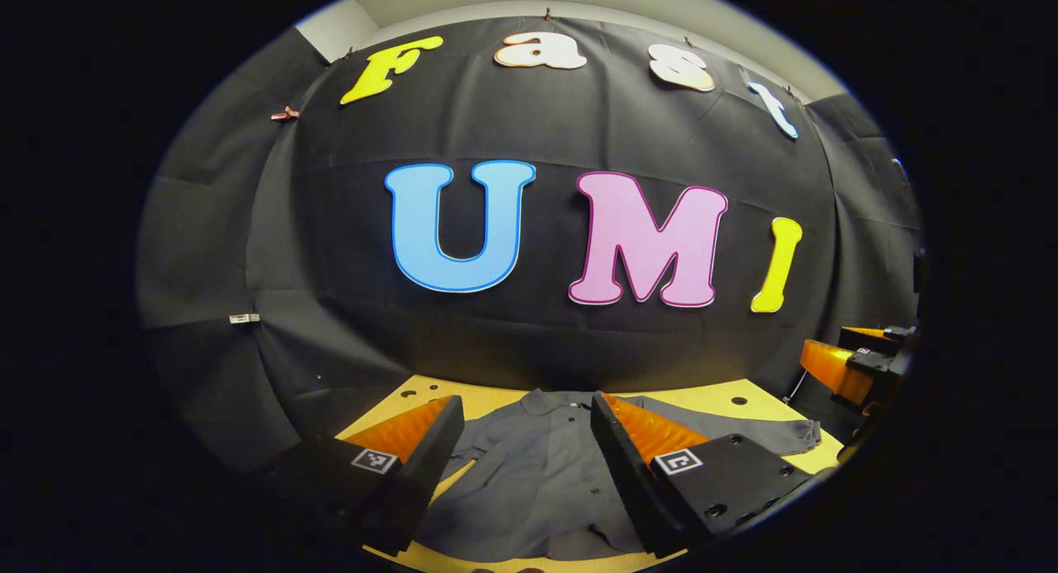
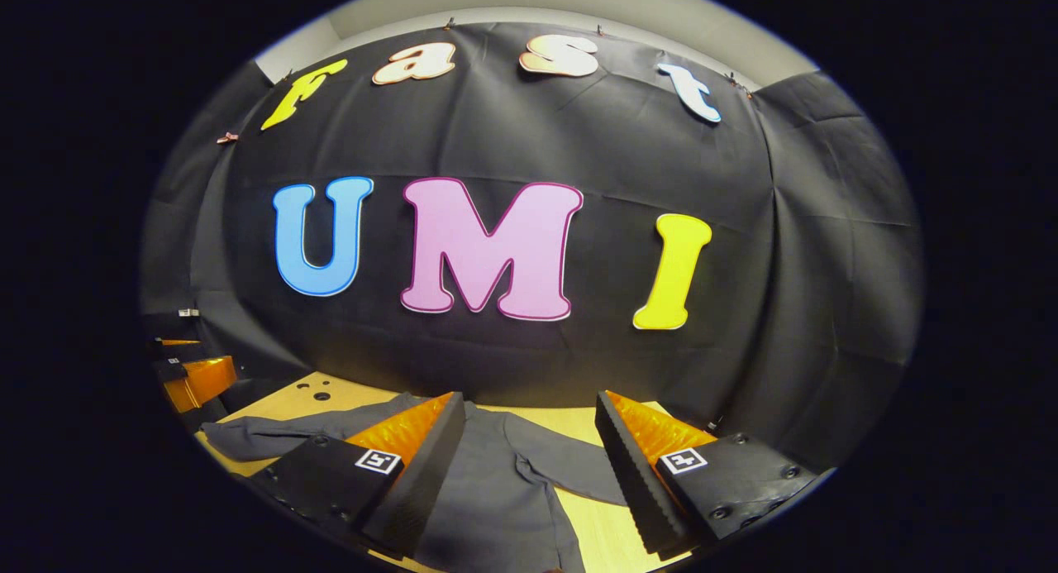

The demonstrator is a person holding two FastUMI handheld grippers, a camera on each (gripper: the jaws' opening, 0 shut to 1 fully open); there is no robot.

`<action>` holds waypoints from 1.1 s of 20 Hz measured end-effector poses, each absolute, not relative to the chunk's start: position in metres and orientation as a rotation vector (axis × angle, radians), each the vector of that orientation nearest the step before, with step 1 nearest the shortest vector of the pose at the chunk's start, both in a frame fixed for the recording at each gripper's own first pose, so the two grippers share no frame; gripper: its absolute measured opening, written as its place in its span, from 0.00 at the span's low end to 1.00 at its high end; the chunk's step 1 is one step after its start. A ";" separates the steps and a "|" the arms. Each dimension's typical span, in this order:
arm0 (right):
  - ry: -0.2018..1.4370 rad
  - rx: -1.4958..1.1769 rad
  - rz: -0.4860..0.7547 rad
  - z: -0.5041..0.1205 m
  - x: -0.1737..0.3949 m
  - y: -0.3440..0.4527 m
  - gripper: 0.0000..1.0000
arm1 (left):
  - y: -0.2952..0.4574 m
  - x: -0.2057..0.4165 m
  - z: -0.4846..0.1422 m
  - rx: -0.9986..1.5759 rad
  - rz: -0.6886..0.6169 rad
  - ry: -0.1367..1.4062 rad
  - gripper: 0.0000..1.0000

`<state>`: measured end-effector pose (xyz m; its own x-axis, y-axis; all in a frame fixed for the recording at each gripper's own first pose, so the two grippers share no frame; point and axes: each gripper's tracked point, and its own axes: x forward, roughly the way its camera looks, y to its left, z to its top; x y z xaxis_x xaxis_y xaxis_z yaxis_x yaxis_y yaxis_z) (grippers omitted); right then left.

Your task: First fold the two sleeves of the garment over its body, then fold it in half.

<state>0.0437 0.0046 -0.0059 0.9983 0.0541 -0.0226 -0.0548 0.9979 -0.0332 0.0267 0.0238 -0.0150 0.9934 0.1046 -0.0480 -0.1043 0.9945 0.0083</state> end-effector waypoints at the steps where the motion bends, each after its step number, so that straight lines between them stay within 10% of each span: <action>1: 0.030 -0.028 0.055 -0.009 0.046 0.001 0.97 | 0.024 0.027 -0.017 0.011 0.109 0.055 0.94; 22: 0.359 -0.090 -0.333 -0.159 0.130 -0.247 0.98 | 0.031 0.067 -0.067 0.041 0.266 0.190 0.97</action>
